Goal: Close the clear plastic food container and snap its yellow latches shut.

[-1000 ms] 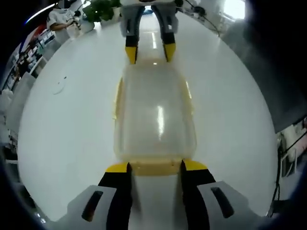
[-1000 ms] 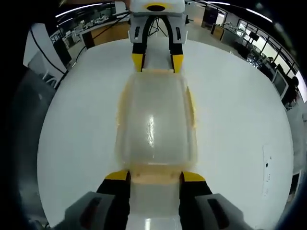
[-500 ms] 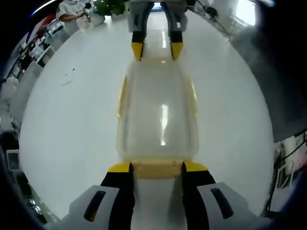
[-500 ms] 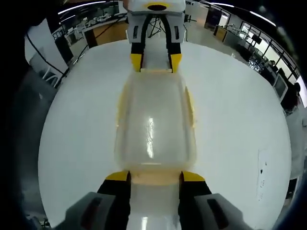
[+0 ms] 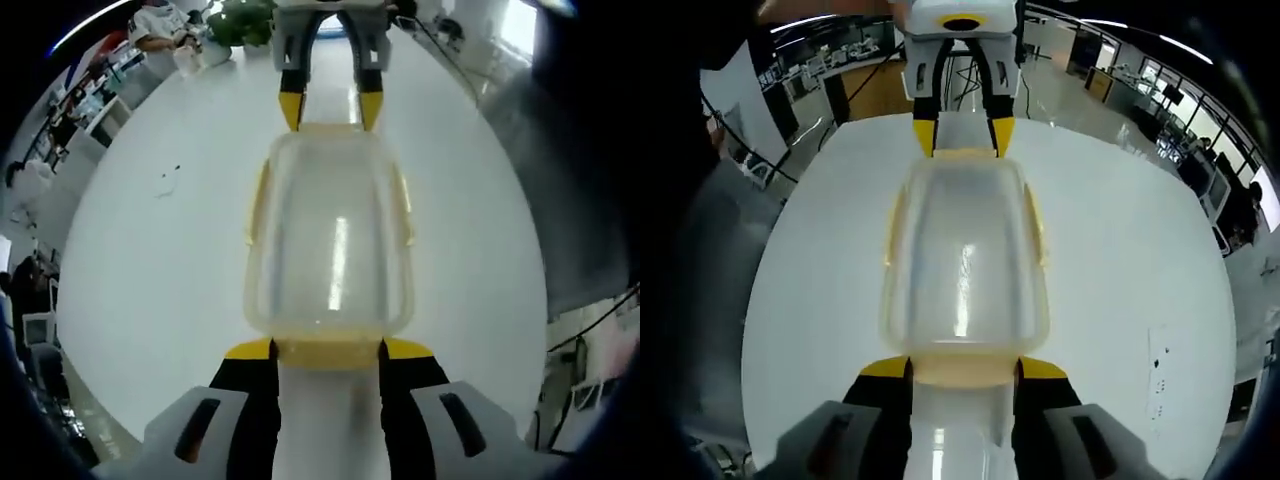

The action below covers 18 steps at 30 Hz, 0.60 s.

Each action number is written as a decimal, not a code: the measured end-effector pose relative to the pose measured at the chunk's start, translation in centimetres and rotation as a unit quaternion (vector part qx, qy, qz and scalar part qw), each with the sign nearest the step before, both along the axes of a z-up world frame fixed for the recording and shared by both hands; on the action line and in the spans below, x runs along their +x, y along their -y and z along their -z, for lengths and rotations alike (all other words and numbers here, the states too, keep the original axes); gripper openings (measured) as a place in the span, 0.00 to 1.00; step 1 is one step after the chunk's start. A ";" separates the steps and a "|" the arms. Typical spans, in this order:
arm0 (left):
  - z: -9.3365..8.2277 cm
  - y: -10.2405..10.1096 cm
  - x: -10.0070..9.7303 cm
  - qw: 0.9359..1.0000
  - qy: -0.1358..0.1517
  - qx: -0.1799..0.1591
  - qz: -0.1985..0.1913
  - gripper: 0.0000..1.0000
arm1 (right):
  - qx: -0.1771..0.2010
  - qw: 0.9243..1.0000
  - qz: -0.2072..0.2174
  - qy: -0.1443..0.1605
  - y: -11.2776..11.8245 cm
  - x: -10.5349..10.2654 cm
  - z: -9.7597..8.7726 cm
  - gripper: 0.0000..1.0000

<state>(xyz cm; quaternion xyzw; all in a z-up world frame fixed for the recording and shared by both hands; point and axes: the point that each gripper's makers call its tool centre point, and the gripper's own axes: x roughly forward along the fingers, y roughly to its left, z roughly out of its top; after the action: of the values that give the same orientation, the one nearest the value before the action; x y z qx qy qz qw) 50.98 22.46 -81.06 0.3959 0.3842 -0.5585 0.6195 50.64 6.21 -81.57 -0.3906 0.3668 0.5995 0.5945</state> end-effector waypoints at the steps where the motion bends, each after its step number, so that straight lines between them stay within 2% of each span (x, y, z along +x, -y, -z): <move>1: -0.3 0.1 0.0 1.000 0.002 -0.001 -0.001 0.35 | 0.000 1.000 -0.002 0.005 0.1 0.1 -0.2 0.36; 4: -0.7 0.5 0.0 1.000 0.008 0.001 -0.003 0.35 | 0.001 1.000 -0.004 0.020 0.3 0.1 -0.8 0.36; 12: -1.5 1.9 -0.2 1.000 0.021 0.004 0.005 0.35 | 0.003 1.000 0.004 0.018 1.6 -0.4 -1.3 0.36; 18: -2.1 3.1 -0.2 1.000 0.030 0.004 -0.004 0.36 | 0.005 1.000 -0.001 0.027 2.9 -0.3 -1.8 0.36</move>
<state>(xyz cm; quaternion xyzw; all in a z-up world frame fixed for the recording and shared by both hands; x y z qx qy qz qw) 50.76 19.38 -78.99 0.4132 0.3696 -0.5422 0.6314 50.31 3.30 -79.74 -0.4036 0.3476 0.5912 0.6056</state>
